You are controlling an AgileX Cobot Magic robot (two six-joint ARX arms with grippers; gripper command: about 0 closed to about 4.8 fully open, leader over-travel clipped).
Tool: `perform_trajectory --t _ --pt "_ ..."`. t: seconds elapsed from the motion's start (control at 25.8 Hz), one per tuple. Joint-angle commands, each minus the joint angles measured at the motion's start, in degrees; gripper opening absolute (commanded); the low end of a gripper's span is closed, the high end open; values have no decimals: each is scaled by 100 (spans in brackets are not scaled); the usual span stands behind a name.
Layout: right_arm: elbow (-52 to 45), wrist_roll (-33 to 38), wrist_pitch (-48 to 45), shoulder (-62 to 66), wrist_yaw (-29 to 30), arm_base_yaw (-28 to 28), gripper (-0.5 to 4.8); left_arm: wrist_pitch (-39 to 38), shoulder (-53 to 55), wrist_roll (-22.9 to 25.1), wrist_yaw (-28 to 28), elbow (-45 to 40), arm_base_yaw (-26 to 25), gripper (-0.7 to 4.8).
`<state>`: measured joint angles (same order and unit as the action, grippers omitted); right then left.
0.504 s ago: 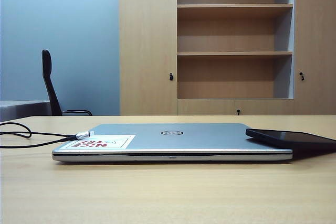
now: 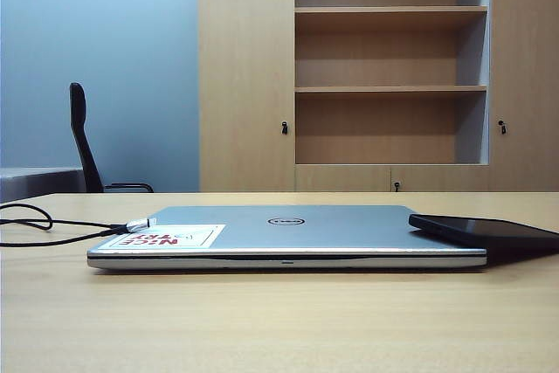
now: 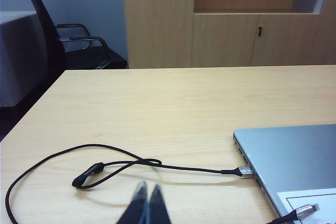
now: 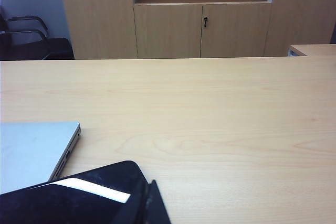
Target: Pick up the charging cable and the phone, plug the charging cable into the charging port on the phone, and finally place them back on the table.
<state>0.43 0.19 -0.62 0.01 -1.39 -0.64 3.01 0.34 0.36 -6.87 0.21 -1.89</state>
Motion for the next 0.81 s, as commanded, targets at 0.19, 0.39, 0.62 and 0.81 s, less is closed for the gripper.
perform_trajectory --t 0.19,0.39,0.62,0.81 --pt "640 46 -105 39 2 0 -6 140 0 -531 4 424 2 -6" --pt "1322 157 -72 474 4 0 -6 136 2 -553 4 951 4 -6" --pt "2035 157 -173 1322 9 2 -6 133 299 -649 4 1445 7 -6" --pt "2527 155 -295 1954 177 7 -6 155 946 -684 7 1878 9 -6"
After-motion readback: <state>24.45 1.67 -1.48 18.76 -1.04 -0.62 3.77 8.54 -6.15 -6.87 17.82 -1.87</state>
